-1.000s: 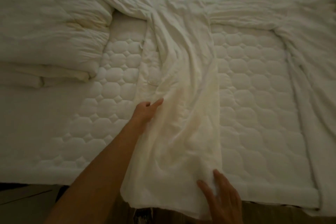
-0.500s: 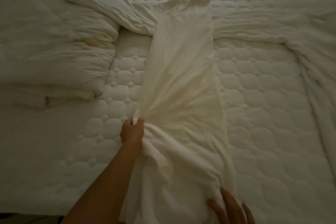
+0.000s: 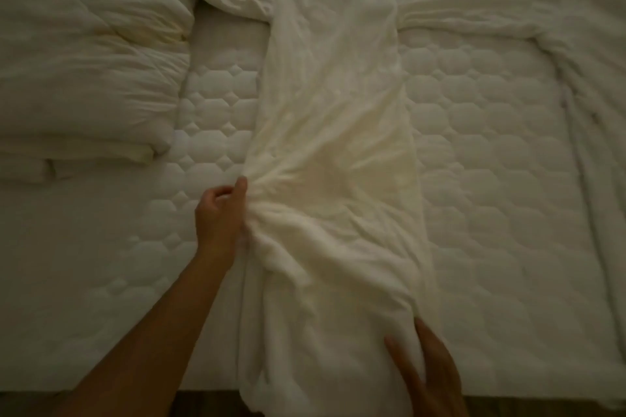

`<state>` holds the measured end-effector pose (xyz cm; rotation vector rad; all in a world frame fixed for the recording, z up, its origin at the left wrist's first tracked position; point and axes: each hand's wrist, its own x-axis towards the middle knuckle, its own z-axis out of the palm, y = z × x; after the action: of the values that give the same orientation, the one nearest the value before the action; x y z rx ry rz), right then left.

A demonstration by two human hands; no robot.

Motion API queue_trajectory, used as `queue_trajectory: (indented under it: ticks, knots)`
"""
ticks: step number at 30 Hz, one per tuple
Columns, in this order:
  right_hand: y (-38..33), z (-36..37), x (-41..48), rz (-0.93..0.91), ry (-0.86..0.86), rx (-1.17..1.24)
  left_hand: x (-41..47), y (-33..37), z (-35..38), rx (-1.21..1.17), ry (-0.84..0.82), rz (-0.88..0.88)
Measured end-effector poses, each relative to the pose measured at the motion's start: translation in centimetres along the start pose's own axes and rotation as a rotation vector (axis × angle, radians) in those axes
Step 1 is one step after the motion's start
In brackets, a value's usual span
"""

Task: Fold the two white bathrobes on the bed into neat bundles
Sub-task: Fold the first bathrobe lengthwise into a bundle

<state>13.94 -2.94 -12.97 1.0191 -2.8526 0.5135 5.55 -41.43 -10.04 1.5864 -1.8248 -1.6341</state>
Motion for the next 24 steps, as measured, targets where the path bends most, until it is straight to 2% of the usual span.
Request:
queue_trajectory:
  ticks: [2, 4, 7, 11, 14, 15, 17, 19, 22, 24]
  knots:
    - [1.0, -0.6, -2.0, 0.043, -0.116, 0.034, -4.6, -3.1, -2.1, 0.039, -0.290, -0.123]
    - [0.9, -1.0, -3.5, 0.104, -0.142, 0.161, -9.8, -5.9, -4.1, 0.153, -0.459, -0.099]
    - [0.9, -1.2, -4.5, 0.163, -0.134, 0.294, -14.1, -9.3, -5.5, 0.240, -0.460, -0.073]
    - [0.7, -1.4, -4.9, 0.204, -0.134, 0.392, -17.4, -10.7, -5.2, 0.408, -0.444, -0.148]
    - [-0.3, -2.1, -5.5, 0.306, -0.058, 0.502, -19.5, -10.8, -4.8, 0.484, -0.431, -0.090]
    - [-0.5, -2.2, -5.7, 0.365, -0.017, 0.515, -20.0, -10.8, -4.9, 0.436, -0.373, -0.094]
    - [-0.8, -2.3, -5.9, 0.488, 0.073, 0.513, -21.2, -10.4, -5.4, 0.141, -0.279, -0.201]
    - [-1.0, -2.0, -6.0, 0.561, 0.081, 0.528, -22.2, -9.8, -6.5, -0.136, -0.261, -0.327]
    - [-1.3, -1.6, -6.5, 0.605, 0.055, 0.559, -23.1, -8.9, -8.2, -0.243, -0.325, -0.395]
    - [-1.3, -1.8, -6.6, 0.626, 0.205, 0.576, -22.7, -8.5, -9.1, -0.257, -0.325, -0.378]
